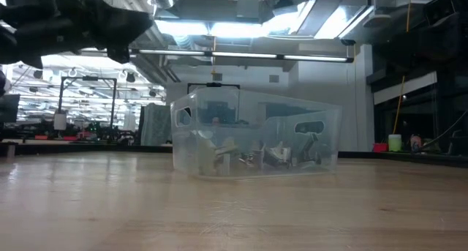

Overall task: Pick and place Stapler, Stapler remover, tape
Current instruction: Return to Home Position

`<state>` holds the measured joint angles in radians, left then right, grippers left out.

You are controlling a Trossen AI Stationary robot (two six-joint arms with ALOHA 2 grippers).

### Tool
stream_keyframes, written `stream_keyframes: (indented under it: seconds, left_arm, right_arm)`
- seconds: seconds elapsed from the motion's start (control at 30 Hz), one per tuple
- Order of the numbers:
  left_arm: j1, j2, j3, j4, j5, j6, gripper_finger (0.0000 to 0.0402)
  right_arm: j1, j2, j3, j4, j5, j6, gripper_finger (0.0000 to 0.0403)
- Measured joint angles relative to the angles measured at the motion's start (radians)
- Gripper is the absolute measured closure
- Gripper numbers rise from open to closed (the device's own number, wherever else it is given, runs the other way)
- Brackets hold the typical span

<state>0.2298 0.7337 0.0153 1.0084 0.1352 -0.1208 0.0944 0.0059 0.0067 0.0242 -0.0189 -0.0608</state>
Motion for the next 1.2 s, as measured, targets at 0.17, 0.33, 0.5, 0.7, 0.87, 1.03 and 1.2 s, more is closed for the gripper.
stream_keyframes:
  seconds: [0.17, 0.33, 0.5, 0.7, 0.87, 1.03, 1.2]
  left_arm:
    - [0.000, -0.114, -0.006, -0.128, -0.045, 0.027, 0.0313]
    - [0.000, -0.189, -0.005, -0.226, -0.119, 0.029, 0.0313]
    - [0.000, -0.257, -0.005, -0.255, -0.119, 0.038, 0.0313]
    - [0.000, -0.370, -0.005, -0.418, -0.186, 0.022, 0.0313]
    - [0.000, -0.477, -0.005, -0.503, -0.189, 0.029, 0.0313]
    - [0.000, -0.596, -0.005, -0.635, -0.189, 0.038, 0.0313]
    - [0.001, -0.706, -0.004, -0.776, -0.190, 0.038, 0.0313]
  right_arm:
    - [0.000, 0.000, 0.000, 0.000, 0.000, 0.000, 0.0215]
    - [0.000, 0.000, 0.000, 0.000, 0.000, 0.000, 0.0215]
    - [0.000, 0.000, 0.000, 0.000, 0.000, 0.000, 0.0215]
    - [0.000, 0.000, 0.000, 0.000, 0.000, 0.000, 0.0215]
    - [0.000, 0.000, 0.000, 0.000, 0.000, 0.000, 0.0215]
    - [0.000, 0.000, 0.000, 0.000, 0.000, 0.000, 0.0215]
    - [0.000, 0.000, 0.000, 0.000, 0.000, 0.000, 0.0215]
